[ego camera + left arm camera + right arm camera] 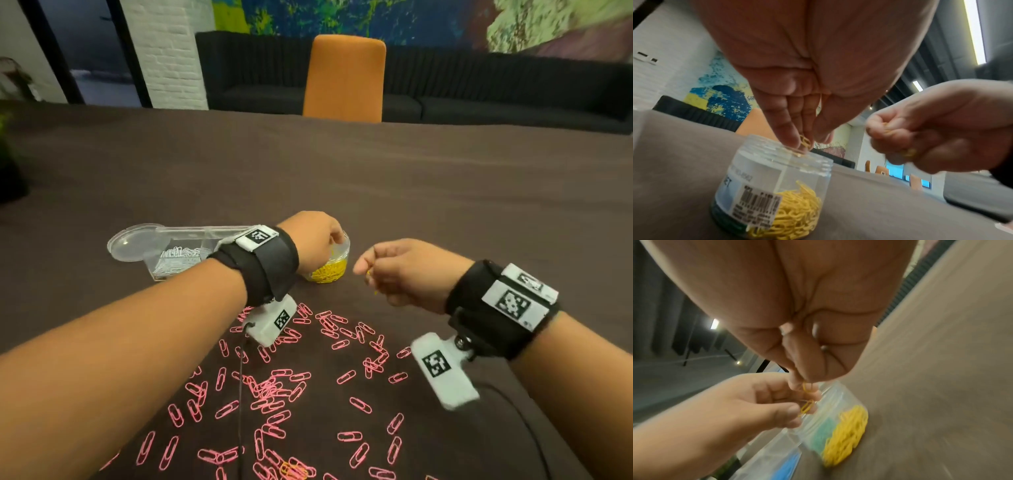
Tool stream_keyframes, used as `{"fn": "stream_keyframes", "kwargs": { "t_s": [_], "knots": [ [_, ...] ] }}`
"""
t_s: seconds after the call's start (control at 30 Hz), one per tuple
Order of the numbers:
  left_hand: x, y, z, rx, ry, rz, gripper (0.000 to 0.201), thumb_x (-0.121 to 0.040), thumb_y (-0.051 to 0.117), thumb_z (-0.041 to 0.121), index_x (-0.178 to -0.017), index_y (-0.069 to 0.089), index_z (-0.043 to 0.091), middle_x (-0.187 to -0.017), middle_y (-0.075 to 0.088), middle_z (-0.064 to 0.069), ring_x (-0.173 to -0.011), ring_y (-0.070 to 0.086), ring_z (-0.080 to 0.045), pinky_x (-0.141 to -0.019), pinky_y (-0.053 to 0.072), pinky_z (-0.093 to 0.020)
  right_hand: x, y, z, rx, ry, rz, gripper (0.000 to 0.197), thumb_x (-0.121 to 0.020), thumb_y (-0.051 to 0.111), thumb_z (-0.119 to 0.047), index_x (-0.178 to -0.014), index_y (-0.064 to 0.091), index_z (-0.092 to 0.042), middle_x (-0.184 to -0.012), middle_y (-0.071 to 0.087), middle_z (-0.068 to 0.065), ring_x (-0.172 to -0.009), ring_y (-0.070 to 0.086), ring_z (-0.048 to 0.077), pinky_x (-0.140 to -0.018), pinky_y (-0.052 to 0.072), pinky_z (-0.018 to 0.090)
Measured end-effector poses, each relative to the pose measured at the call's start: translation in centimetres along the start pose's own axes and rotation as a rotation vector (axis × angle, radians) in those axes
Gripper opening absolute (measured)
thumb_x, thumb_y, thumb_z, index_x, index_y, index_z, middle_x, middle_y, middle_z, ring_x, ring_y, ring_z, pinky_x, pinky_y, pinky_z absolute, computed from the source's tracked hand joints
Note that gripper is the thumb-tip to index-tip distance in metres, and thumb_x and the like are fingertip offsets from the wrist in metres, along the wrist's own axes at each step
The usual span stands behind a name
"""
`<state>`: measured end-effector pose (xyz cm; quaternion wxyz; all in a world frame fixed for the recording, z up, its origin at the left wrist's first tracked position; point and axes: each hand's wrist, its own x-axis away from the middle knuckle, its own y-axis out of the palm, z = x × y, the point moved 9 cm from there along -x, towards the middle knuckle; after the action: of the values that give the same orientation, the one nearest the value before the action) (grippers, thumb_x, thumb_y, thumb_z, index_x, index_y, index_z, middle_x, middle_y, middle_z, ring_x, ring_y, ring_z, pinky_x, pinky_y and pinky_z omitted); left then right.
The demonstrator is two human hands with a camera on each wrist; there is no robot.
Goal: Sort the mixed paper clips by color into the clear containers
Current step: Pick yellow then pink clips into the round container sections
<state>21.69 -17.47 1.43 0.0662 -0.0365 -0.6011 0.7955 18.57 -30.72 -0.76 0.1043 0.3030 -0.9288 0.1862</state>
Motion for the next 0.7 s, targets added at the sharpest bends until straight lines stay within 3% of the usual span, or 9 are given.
{"fn": "stream_keyframes", "kwargs": {
  "t_s": [0.1, 0.2, 0.33, 0.4, 0.47, 0.53, 0.63, 0.7],
  "knots": [
    [0.5, -0.9, -0.9, 0.076, 0.003, 0.066, 0.042, -0.09, 0.054, 0.005, -0.122, 0.066, 0.03, -0.116, 0.068, 0.007, -0.108, 0.062, -0.014, -0.092, 0.048, -0.026, -3.4, -1.6, -2.8, 0.16, -0.049, 0.083, 0.027, -0.088, 0.041, 0.007, -0.087, 0.064, -0.006, -0.069, 0.054, 0.009, -0.048, 0.036, 0.015, -0.043, 0.032, 0.02],
    [1.6, -2.1, -2.5, 0.192, -0.046, 0.179, 0.044, -0.089, 0.051, 0.003, -0.119, 0.068, 0.03, -0.114, 0.07, 0.007, -0.106, 0.063, -0.013, -0.095, 0.05, -0.031, -6.6, -1.0, -5.9, 0.582, -0.128, 0.131, 0.023, -0.088, 0.049, 0.0, -0.093, 0.068, -0.012, -0.072, 0.062, 0.001, -0.057, 0.052, 0.015, -0.059, 0.048, 0.028],
    [2.0, -1.0, -4.5, 0.163, -0.088, 0.145, 0.037, -0.09, 0.056, 0.004, -0.115, 0.069, 0.028, -0.113, 0.069, 0.005, -0.106, 0.063, -0.017, -0.094, 0.052, -0.037, -8.8, 2.0, -7.3, 1.029, -0.219, 0.065, 0.019, -0.089, 0.055, -0.01, -0.091, 0.066, -0.025, -0.074, 0.055, -0.012, -0.072, 0.053, 0.013, -0.068, 0.041, 0.026],
    [2.1, -0.5, -5.3, 0.199, -0.089, 0.156, 0.034, -0.09, 0.057, 0.006, -0.112, 0.07, 0.028, -0.111, 0.07, 0.005, -0.105, 0.063, -0.018, -0.093, 0.053, -0.039, -9.2, 2.5, -7.4, 1.104, -0.232, 0.056, 0.019, -0.088, 0.056, -0.011, -0.089, 0.064, -0.029, -0.073, 0.055, -0.012, -0.072, 0.052, 0.013, -0.067, 0.04, 0.025],
    [2.3, -0.2, -5.8, 0.25, -0.084, 0.171, 0.035, -0.091, 0.056, 0.006, -0.115, 0.069, 0.027, -0.115, 0.069, 0.004, -0.108, 0.062, -0.018, -0.095, 0.052, -0.038, -9.3, 2.4, -7.4, 1.113, -0.225, 0.056, 0.023, -0.085, 0.06, -0.009, -0.088, 0.065, -0.032, -0.078, 0.062, -0.011, -0.075, 0.057, 0.013, -0.068, 0.046, 0.026],
    [2.4, 0.0, -5.9, 0.287, -0.069, 0.167, 0.038, -0.092, 0.054, 0.003, -0.119, 0.067, 0.027, -0.119, 0.068, 0.003, -0.112, 0.061, -0.017, -0.098, 0.051, -0.038, -9.0, 2.4, -7.3, 1.113, -0.204, 0.044, 0.029, -0.083, 0.062, -0.007, -0.093, 0.069, -0.033, -0.089, 0.069, -0.012, -0.073, 0.062, 0.006, -0.067, 0.051, 0.024],
    [2.4, 0.4, -5.7, 0.27, -0.038, 0.158, 0.04, -0.09, 0.053, 0.002, -0.117, 0.066, 0.029, -0.117, 0.067, 0.004, -0.11, 0.061, -0.016, -0.097, 0.051, -0.039, -8.4, 2.4, -7.2, 1.105, -0.196, 0.03, 0.032, -0.086, 0.062, -0.005, -0.102, 0.071, -0.031, -0.1, 0.069, -0.013, -0.05, 0.055, -0.011, -0.054, 0.04, 0.013],
    [2.6, 0.3, -5.7, 0.285, -0.028, 0.167, 0.037, -0.091, 0.055, 0.005, -0.115, 0.067, 0.031, -0.119, 0.066, 0.005, -0.11, 0.061, -0.015, -0.098, 0.051, -0.038, -7.8, 2.1, -7.4, 1.106, -0.217, 0.061, 0.032, -0.087, 0.063, -0.008, -0.107, 0.072, -0.032, -0.102, 0.066, -0.015, -0.058, 0.056, -0.013, -0.06, 0.039, 0.013]
  ]
}}
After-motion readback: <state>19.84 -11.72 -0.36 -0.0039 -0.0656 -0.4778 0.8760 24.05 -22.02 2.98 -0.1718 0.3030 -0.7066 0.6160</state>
